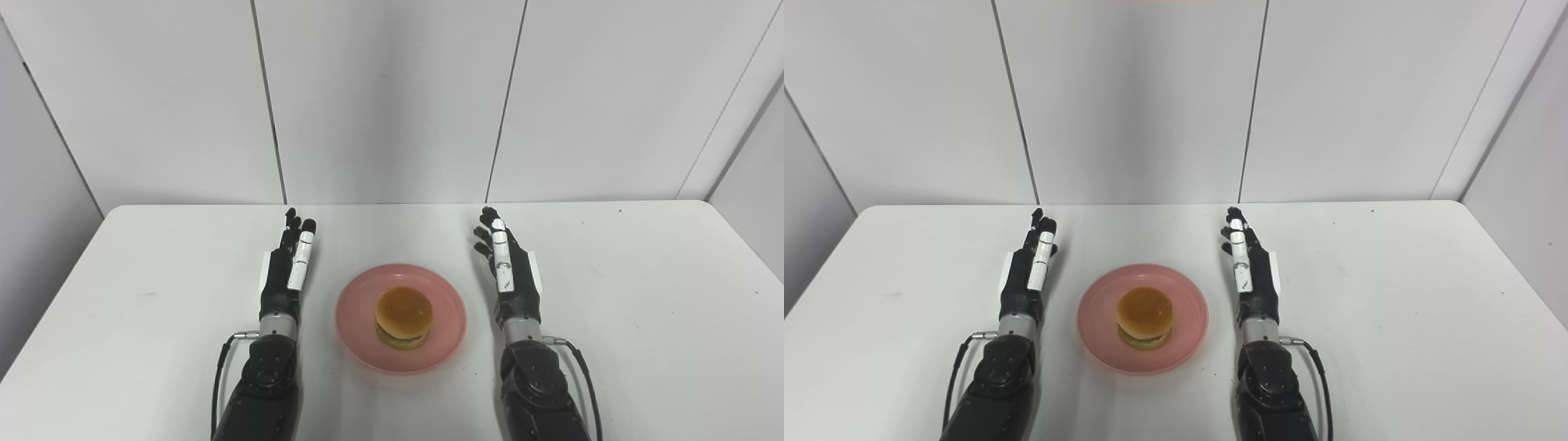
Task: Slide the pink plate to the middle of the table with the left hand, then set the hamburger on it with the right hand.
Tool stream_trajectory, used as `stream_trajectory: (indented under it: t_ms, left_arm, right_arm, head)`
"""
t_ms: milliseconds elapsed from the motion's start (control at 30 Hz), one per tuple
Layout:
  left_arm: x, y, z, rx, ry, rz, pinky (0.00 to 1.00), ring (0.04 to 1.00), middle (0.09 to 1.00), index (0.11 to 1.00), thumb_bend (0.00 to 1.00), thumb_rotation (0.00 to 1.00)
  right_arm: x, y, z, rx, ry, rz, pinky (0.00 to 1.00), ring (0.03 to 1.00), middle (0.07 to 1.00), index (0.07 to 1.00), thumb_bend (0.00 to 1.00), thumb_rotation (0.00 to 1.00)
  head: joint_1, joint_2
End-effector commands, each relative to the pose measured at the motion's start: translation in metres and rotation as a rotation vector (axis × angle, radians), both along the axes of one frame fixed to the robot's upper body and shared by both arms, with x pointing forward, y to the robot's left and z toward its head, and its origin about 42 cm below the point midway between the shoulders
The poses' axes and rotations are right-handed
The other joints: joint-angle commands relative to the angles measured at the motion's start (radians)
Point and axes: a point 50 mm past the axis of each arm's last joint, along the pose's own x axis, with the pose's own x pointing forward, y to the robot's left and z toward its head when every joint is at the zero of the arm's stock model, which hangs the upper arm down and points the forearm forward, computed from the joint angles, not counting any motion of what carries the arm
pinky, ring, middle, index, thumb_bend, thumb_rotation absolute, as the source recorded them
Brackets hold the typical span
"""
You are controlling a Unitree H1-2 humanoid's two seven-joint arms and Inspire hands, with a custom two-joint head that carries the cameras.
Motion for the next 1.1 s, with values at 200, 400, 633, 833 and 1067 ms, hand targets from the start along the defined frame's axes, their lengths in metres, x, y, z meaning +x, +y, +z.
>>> stream_trajectory:
  t_ms: [200,400,633,833,1067]
  left_arm:
    - [0.015,0.006,0.022,-0.032,0.004,-0.045,1.0,1.0,1.0,1.0,0.71,0.92]
    - [0.015,0.005,0.025,-0.05,0.018,-0.059,1.0,1.0,1.0,1.0,0.7,0.91]
    - [0.014,0.001,0.026,-0.062,0.024,-0.085,0.99,1.0,1.0,1.0,0.74,0.93]
    - [0.009,-0.006,0.025,-0.079,0.023,-0.087,1.0,1.0,1.0,1.0,0.74,0.92]
    - [-0.001,-0.016,0.016,-0.112,-0.002,-0.065,1.0,1.0,1.0,1.0,0.74,0.91]
  right_arm:
    - [0.008,0.008,0.012,-0.001,0.002,-0.001,1.0,0.931,0.918,0.909,0.73,1.0]
    - [0.005,0.006,0.005,-0.004,-0.008,-0.016,0.97,0.934,0.925,0.913,0.69,1.0]
    - [0.006,0.003,0.0,-0.001,-0.013,-0.015,0.94,0.921,0.92,0.907,0.71,1.0]
    - [0.008,-0.001,0.0,0.014,0.016,-0.005,0.95,0.919,0.925,0.91,0.73,1.0]
    - [0.009,-0.005,0.0,0.024,0.043,-0.009,0.93,0.917,0.929,0.908,0.73,1.0]
  head:
    - [-0.001,0.004]
    - [-0.004,0.005]
    - [-0.005,0.003]
    - [-0.007,0.005]
    - [-0.005,0.004]
